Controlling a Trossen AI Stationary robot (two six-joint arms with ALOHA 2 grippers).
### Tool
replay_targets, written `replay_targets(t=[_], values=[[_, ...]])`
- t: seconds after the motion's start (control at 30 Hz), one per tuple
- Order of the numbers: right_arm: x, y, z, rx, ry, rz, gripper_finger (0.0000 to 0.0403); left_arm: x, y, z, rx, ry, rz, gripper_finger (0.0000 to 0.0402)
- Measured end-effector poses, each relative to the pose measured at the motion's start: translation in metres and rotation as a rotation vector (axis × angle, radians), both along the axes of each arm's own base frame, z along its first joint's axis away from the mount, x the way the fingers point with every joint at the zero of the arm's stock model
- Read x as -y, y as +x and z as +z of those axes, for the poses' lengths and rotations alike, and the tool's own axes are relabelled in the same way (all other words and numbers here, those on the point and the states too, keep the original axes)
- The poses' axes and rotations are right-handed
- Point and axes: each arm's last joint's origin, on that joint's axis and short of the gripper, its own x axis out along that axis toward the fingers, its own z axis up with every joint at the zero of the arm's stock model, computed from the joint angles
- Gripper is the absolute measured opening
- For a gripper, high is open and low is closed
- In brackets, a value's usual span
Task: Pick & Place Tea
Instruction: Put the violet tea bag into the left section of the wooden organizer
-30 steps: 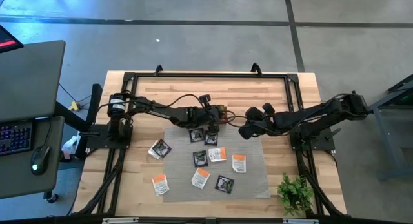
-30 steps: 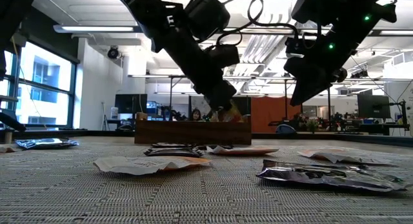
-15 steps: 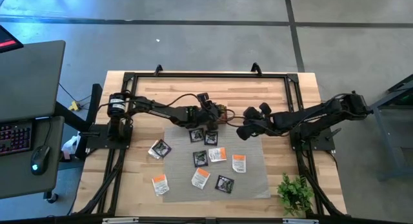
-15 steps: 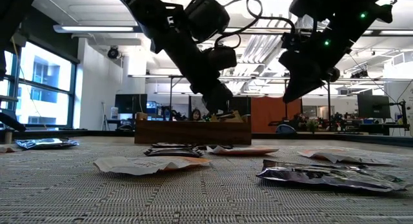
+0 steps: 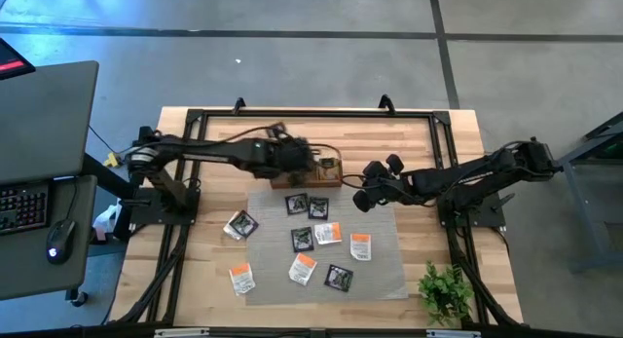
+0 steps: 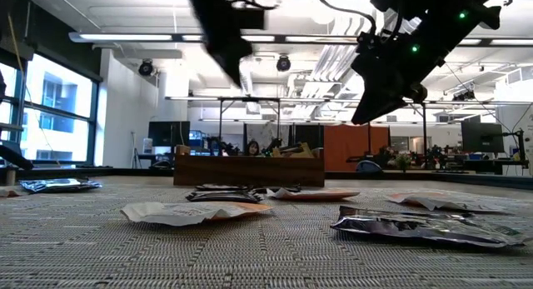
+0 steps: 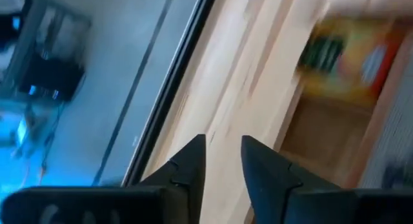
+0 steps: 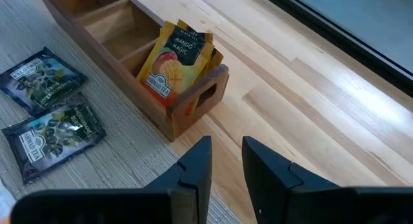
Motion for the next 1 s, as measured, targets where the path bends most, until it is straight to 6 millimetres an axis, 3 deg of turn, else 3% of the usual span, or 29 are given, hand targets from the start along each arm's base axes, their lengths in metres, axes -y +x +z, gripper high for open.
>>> replay_targets(t=[0.2,0.37,0.47,0.83,1.0], values=[[0.000,0.003,0.002,0.035,0.005,0.002,0.0075,0.003,-0.050,0.025,-0.054,-0.053,0.137,0.0066],[-0.002,0.009,0.007,0.088,0.007,0.080,0.0030,0.009,-0.088,0.030,-0.044,-0.064,0.194,0.0046],[-0.004,0.015,0.009,0.116,0.013,0.158,0.0005,0.015,-0.108,0.020,-0.007,-0.109,0.192,0.0039],[-0.020,0.061,-0.001,0.343,-0.030,0.709,0.0003,0.037,-0.158,-0.032,0.273,-0.314,0.039,0.0037],[-0.023,0.077,-0.011,0.374,0.018,0.738,0.0020,0.039,-0.167,-0.051,0.378,-0.372,-0.057,0.0037]])
